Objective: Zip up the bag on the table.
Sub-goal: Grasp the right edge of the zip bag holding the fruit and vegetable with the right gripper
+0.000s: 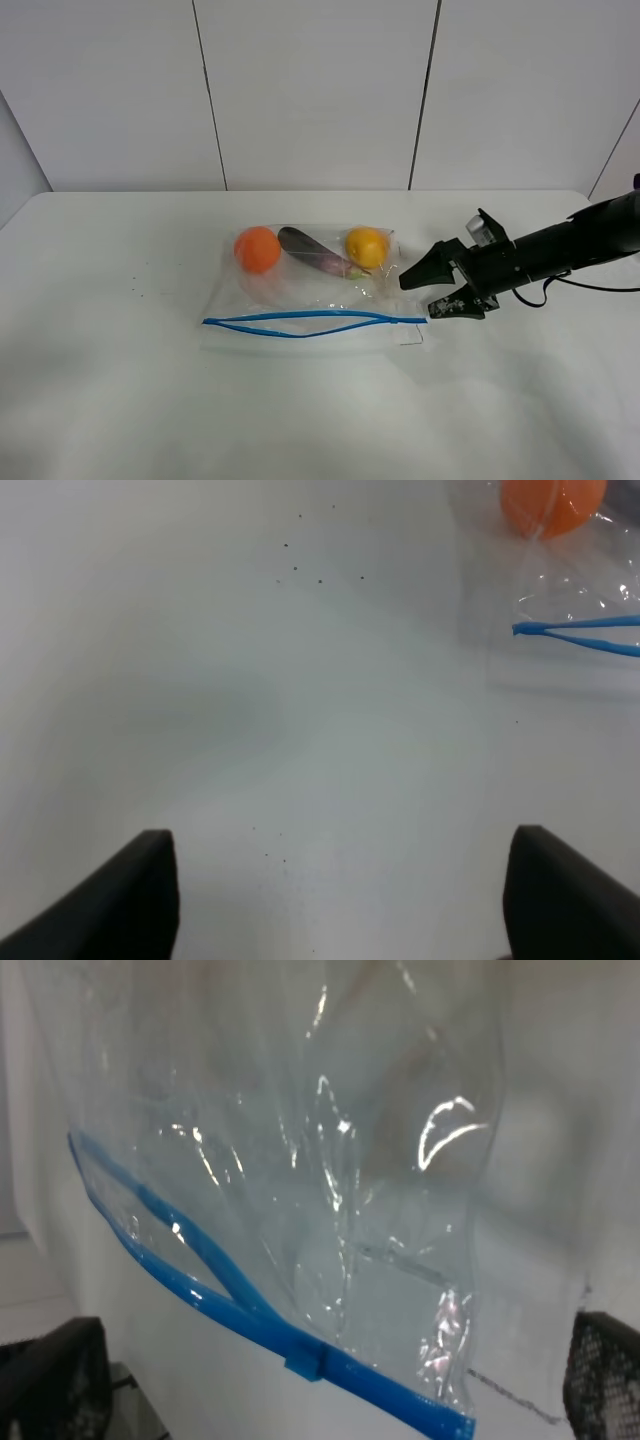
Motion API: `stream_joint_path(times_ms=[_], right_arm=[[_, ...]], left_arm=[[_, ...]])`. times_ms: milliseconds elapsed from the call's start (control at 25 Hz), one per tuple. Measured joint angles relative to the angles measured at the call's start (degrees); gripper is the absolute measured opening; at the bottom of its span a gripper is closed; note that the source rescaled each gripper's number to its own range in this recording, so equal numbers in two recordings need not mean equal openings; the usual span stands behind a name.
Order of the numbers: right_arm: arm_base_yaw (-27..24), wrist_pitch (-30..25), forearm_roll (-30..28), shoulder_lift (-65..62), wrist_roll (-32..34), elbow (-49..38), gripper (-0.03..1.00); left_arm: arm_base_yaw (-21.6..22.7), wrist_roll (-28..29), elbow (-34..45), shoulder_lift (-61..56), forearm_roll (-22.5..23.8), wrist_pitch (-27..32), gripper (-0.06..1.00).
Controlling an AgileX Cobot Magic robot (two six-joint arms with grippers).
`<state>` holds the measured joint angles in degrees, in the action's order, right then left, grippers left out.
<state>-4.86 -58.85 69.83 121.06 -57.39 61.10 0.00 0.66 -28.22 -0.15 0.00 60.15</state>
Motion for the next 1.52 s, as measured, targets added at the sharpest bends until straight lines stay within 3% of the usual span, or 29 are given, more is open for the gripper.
stream_joint_path(times_ms=[360,520,640,1520], right_arm=[[0.6,-0.8,5.8,3.7,-7.2,0.1,0.95],[1.0,-0.8,6.3,3.7,-7.9,0.1,0.84],[1.1,-0.9,6.5,3.7,-8.1,0.1,0.82],[1.1,-1.2,6.9,5.3,-9.1,0.3,0.82]], left_arm=[[0.0,0.0,0.0,0.0,0.0,0.0,1.00],[0.0,0.0,0.0,0.0,0.0,0.0,1.00],[0.0,0.0,0.0,0.0,0.0,0.0,1.00],[0.0,0.0,0.0,0.0,0.0,0.0,1.00]])
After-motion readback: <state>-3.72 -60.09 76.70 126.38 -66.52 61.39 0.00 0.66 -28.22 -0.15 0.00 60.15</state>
